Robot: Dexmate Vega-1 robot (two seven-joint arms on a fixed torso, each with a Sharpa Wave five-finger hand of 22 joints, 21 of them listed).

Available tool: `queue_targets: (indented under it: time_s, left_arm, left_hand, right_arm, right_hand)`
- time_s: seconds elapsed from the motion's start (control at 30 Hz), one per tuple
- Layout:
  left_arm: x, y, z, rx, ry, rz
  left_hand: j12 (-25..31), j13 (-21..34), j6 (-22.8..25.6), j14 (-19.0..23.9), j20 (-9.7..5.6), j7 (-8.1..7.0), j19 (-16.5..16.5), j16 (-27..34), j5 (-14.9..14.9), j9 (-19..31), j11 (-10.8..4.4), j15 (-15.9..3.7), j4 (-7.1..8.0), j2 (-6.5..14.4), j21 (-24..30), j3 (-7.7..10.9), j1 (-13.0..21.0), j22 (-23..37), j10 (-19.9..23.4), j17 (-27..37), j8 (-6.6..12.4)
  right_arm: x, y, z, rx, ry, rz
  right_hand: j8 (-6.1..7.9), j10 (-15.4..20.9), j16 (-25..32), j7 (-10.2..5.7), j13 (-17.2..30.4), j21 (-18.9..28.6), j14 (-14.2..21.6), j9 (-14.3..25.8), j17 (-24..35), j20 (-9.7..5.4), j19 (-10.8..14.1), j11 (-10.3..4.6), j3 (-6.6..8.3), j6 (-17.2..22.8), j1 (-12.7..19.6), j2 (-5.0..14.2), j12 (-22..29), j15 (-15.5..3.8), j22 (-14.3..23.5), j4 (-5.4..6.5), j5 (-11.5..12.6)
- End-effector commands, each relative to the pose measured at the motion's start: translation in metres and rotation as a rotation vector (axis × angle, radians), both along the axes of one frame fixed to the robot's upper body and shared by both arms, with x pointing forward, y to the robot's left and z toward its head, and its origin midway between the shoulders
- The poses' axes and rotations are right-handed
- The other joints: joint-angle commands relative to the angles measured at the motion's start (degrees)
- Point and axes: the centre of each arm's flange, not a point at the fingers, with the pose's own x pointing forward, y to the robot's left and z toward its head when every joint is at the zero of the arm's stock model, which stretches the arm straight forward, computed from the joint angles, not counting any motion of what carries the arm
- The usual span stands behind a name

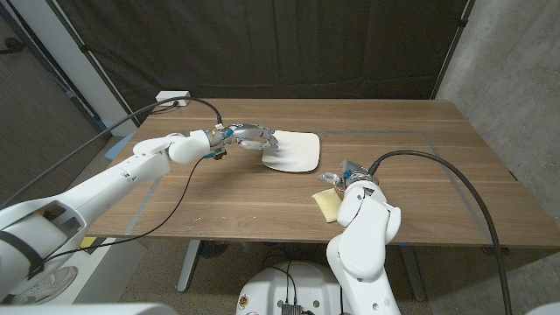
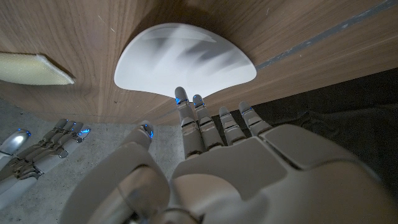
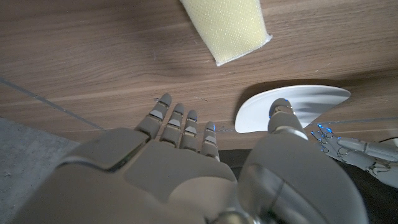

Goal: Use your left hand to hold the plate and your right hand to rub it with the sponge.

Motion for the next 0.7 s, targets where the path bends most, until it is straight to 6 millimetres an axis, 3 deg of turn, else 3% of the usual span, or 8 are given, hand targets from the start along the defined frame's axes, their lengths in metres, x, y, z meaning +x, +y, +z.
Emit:
queue_targets:
  time_s: [0.03,0.13,0.27,0.43,0.7]
  left_arm:
    - [-0.003,0.007,-0.001,0.060,-0.076,0.063]
    - [-0.003,0.009,-0.002,0.078,-0.097,0.086]
    - [-0.004,0.013,-0.003,0.099,-0.121,0.118]
    - [-0.002,0.017,-0.006,0.106,-0.110,0.152]
    - [-0.009,0.023,-0.004,0.024,-0.127,0.125]
  left_hand:
    - [0.1,0.1,7.8,4.7,0.26,1.86,1.1,1.0,0.5,-0.1,-0.05,-3.95,0.95,-0.5,-0.4,-0.10,-0.7,0.1,5.8,-0.2,1.02]
    - [0.1,0.1,8.7,5.5,0.14,2.30,1.2,1.1,0.5,-0.2,0.00,-3.92,1.00,-0.5,-0.4,-0.10,-0.7,0.1,6.5,-0.2,0.99]
    - [-0.4,0.0,6.5,7.3,0.05,0.56,1.5,1.1,0.6,-0.2,-0.05,-4.08,1.04,-0.5,-0.4,0.00,-0.7,0.1,6.8,-0.3,-0.62]
    - [-1.2,0.0,6.0,7.8,0.12,0.04,2.0,0.9,0.7,-0.2,-0.12,-4.01,0.95,-0.1,-0.4,0.42,-0.4,0.1,5.8,-0.3,-1.27]
    - [-2.0,0.1,4.1,7.8,0.24,-0.19,2.4,0.3,0.7,-0.1,-0.45,-3.79,0.97,0.0,-0.3,0.65,-0.3,0.1,4.8,-0.2,-2.65]
  right_arm:
    - [-0.003,0.009,-0.003,-0.060,0.188,-0.054]
    - [-0.003,0.011,-0.004,-0.069,0.221,-0.057]
    - [0.000,0.012,-0.005,-0.067,0.267,-0.053]
    - [0.004,0.012,-0.005,-0.056,0.273,-0.036]
    - [0.007,0.007,-0.002,-0.046,0.247,-0.020]
  right_hand:
    - [1.82,0.6,0.4,-6.79,0.2,0.0,1.2,0.2,0.8,0.15,-0.9,-0.19,-0.47,3.9,1.3,-1.17,0.7,-0.15,0.7,0.34,1.4]
    - [1.90,1.0,0.4,-7.56,0.3,0.0,1.4,0.2,0.8,0.07,-1.1,-1.17,-0.44,4.5,1.9,-1.35,0.9,-0.18,0.7,0.23,1.7]
    - [1.87,1.0,0.4,-7.71,0.3,-0.1,1.5,0.2,0.9,0.10,-1.5,-1.31,-0.43,4.6,2.2,-1.39,0.9,-0.27,0.8,0.26,1.9]
    - [1.70,0.5,0.3,-7.77,0.3,-0.3,1.1,0.2,1.0,0.16,-2.1,-1.34,-0.52,4.4,2.2,-1.45,0.7,-0.09,0.8,0.40,2.0]
    - [0.88,-1.8,-0.2,-7.76,0.4,-0.6,-1.6,0.2,1.6,0.77,-3.8,-0.99,-1.35,2.9,0.8,-1.26,0.0,1.44,1.0,1.74,2.3]
